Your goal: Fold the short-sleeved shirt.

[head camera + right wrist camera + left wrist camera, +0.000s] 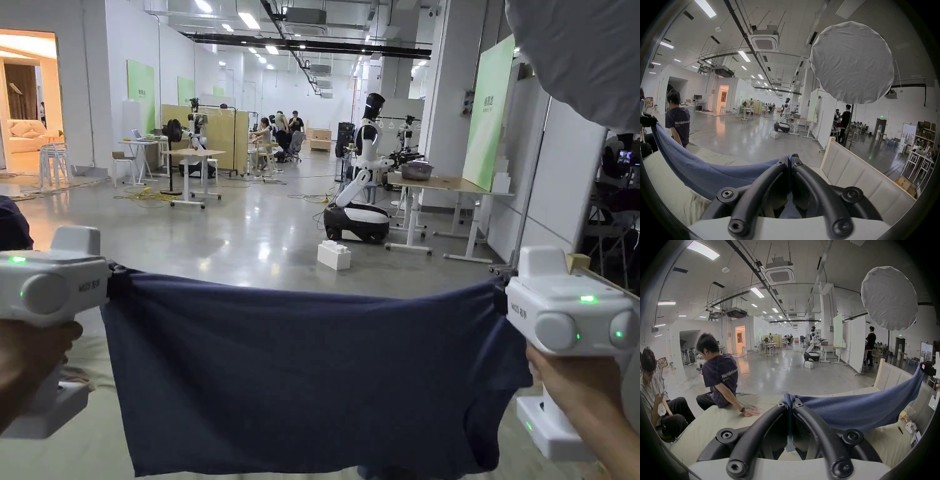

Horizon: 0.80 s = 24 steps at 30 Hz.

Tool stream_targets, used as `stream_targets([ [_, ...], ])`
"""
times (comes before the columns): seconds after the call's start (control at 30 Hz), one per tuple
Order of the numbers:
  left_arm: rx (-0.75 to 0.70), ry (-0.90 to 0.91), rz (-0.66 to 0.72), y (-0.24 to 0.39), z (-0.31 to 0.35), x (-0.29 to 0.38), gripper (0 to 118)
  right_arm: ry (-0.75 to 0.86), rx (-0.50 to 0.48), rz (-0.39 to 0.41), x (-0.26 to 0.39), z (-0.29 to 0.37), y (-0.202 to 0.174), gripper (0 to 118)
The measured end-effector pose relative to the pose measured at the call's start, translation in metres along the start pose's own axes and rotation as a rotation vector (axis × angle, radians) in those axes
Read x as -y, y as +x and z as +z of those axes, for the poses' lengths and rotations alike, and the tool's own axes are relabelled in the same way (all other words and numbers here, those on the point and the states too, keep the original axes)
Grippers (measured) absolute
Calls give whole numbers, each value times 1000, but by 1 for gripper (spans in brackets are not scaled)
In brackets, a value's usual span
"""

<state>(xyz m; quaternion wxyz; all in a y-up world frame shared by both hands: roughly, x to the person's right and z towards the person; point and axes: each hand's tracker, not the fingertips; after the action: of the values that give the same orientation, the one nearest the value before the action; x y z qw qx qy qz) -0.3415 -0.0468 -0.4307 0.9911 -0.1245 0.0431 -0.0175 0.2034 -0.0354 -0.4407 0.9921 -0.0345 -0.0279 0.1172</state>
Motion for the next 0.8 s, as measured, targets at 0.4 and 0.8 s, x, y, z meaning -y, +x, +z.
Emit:
stream_targets([
  [0.4,39,-56,37,2,102,136,4,-64,-33,30,108,138,-15,3],
  [0.8,31,-267,104,-12,202,303,4,-284,-118,77,232,271,-26,3],
])
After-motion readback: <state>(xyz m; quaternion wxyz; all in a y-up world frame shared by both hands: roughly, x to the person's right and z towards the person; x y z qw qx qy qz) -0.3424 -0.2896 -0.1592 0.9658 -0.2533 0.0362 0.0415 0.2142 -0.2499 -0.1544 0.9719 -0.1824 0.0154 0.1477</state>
